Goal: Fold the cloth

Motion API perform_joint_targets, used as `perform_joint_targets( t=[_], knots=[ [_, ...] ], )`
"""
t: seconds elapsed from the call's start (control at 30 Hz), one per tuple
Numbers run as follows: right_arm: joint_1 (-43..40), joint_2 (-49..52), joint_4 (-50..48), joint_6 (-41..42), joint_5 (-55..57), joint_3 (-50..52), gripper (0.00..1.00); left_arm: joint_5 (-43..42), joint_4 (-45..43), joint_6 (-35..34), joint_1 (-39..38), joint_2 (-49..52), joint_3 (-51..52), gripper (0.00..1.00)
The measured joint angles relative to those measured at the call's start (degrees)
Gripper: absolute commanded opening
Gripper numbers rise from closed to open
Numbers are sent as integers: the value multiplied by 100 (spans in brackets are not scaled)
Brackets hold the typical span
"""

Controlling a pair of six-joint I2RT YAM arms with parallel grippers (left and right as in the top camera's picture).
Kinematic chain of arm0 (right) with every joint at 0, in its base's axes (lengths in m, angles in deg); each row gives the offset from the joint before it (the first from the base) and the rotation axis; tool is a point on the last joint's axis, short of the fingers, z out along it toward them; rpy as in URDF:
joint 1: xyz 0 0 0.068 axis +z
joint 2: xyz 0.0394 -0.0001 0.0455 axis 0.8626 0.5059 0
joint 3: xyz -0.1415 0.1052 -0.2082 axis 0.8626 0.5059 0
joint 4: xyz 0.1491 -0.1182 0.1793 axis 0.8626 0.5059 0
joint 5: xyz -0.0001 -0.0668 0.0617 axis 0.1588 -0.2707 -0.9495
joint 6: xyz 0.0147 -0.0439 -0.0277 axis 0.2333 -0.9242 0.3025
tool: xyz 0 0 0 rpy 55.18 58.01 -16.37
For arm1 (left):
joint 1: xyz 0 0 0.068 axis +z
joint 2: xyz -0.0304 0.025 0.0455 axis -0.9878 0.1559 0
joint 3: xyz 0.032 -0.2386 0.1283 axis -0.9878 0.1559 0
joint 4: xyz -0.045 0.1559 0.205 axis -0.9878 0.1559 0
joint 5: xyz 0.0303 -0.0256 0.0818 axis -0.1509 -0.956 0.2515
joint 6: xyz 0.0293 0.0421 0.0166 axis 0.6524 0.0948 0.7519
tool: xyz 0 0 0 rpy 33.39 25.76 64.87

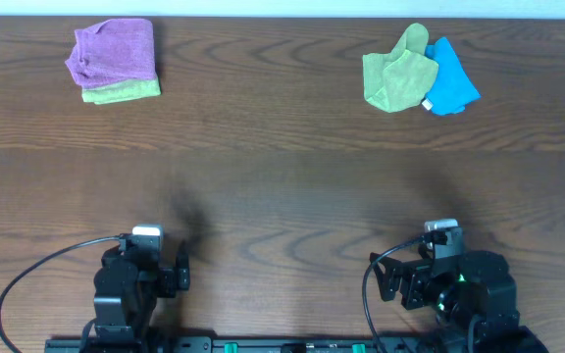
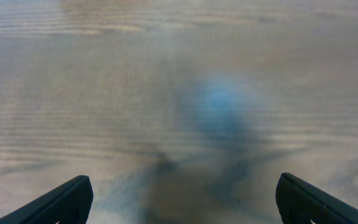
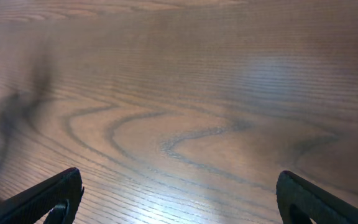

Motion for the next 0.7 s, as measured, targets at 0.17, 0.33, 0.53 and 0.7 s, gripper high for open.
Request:
perform_joint_targets(
  t=[0.17, 0.33, 0.53, 0.7],
  knots=[
    [0, 0, 2, 0, 0, 0, 99, 295, 400, 79, 0, -249, 24, 95],
    [0, 0, 2, 0, 2, 0, 99, 584, 564, 76, 0, -411, 26, 95],
    [0, 0, 2, 0, 0, 0, 99, 730, 542, 76, 0, -413, 57, 95],
    [0, 0, 2, 0, 0, 0, 99, 772, 531, 50, 0, -413, 68, 95]
  ],
)
